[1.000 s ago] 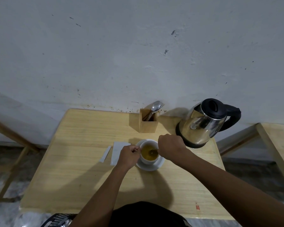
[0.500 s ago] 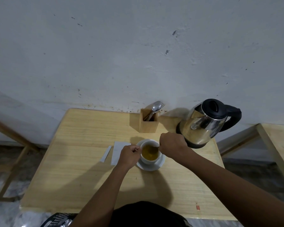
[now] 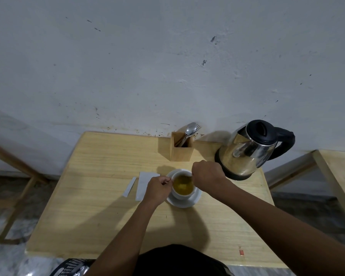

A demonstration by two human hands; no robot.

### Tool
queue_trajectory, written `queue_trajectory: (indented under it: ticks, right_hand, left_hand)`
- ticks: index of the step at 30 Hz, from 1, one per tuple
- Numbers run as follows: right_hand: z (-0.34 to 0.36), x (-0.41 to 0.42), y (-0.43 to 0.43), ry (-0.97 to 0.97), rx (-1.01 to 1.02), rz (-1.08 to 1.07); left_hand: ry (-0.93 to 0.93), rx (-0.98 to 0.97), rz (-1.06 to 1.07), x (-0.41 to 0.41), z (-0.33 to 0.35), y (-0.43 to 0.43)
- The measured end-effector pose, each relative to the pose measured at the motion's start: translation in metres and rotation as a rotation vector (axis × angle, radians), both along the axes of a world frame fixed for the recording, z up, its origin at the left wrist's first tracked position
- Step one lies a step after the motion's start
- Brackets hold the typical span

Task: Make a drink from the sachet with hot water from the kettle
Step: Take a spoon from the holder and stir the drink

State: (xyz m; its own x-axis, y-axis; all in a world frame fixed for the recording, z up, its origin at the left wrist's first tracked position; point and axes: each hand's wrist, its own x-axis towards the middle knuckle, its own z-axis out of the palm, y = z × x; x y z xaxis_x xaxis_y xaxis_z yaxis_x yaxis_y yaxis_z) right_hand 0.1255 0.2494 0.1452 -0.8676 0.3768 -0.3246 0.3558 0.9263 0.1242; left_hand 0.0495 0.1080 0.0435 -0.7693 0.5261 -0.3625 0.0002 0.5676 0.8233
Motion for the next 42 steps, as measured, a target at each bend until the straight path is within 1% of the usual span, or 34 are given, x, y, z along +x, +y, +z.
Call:
queue_trajectory:
  ticks: [4, 8, 10, 14, 19, 23, 26, 30, 33, 37, 42]
  right_hand:
    - [0.003, 0.001, 0.002, -0.035, -0.007, -0.005]
    - [0.002, 0.001, -0.001, -0.056, -0.099, -0.025]
    - [-0.002, 0.002, -0.004, -0.026, -0.130, -0.045]
    - [-0.012, 0.006, -0.006, 0.049, -0.078, -0.057]
    - [-0.008, 0.015, -0.001, 0.030, -0.020, -0.077]
    - [-0.006, 0.024, 0.001, 0.050, -0.051, -0.115]
    - [-0.008, 0.036, 0.003, 0.139, -0.097, -0.165]
    - [-0.013, 0.061, 0.005, 0.280, -0.142, -0.159]
    - [-0.022, 0.081, 0.003, 0.352, -0.164, -0.169]
    - [-0.042, 0.102, -0.002, 0.447, -0.218, -0.241]
    - [-0.054, 0.109, -0.010, 0.536, -0.277, -0.310]
  left_hand:
    - [0.000, 0.001, 0.002, 0.000, -0.001, 0.000]
    - [0.012, -0.022, -0.004, 0.000, -0.001, 0.001]
    - [0.016, -0.037, -0.006, 0.000, -0.002, 0.002]
    - [0.008, -0.035, 0.004, -0.001, -0.004, 0.002]
    - [0.006, -0.016, -0.012, -0.001, -0.004, 0.001]
    - [-0.010, -0.018, 0.000, -0.002, -0.005, 0.001]
    - [-0.004, -0.019, -0.009, -0.002, -0.005, 0.001]
    - [-0.006, -0.017, -0.018, -0.004, -0.004, 0.001]
    - [0.007, -0.020, -0.028, -0.004, -0.004, 0.001]
    - [0.007, -0.009, -0.032, -0.004, -0.002, 0.001]
    - [0.013, -0.012, -0.033, -0.004, -0.001, 0.001]
